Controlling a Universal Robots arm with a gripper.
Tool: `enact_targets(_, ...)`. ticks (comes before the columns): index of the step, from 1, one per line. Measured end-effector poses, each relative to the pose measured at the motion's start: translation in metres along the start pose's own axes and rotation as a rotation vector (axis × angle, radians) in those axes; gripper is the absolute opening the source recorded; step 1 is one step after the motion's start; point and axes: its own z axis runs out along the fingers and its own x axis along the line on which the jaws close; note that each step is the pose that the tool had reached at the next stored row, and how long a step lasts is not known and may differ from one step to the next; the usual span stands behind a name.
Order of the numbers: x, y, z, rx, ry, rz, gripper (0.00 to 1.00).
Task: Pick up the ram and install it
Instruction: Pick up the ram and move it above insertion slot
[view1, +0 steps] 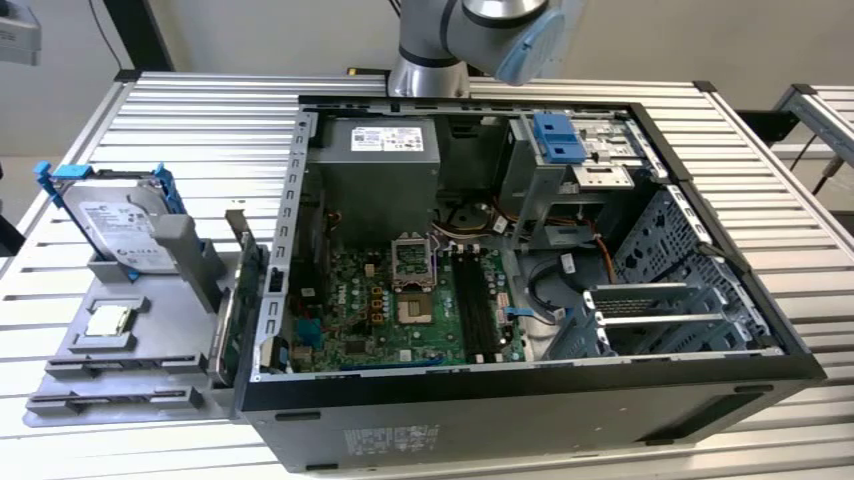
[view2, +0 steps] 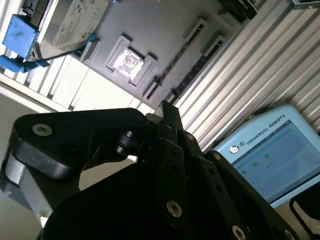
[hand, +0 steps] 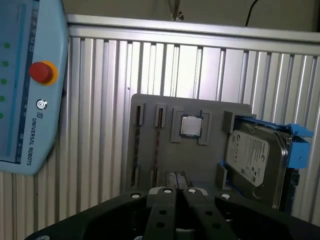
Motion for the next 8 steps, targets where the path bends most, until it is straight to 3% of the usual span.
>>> enact_targets(8,0.0008,0.0003,0.0001,-0.0002,0.0,0.001,1.0)
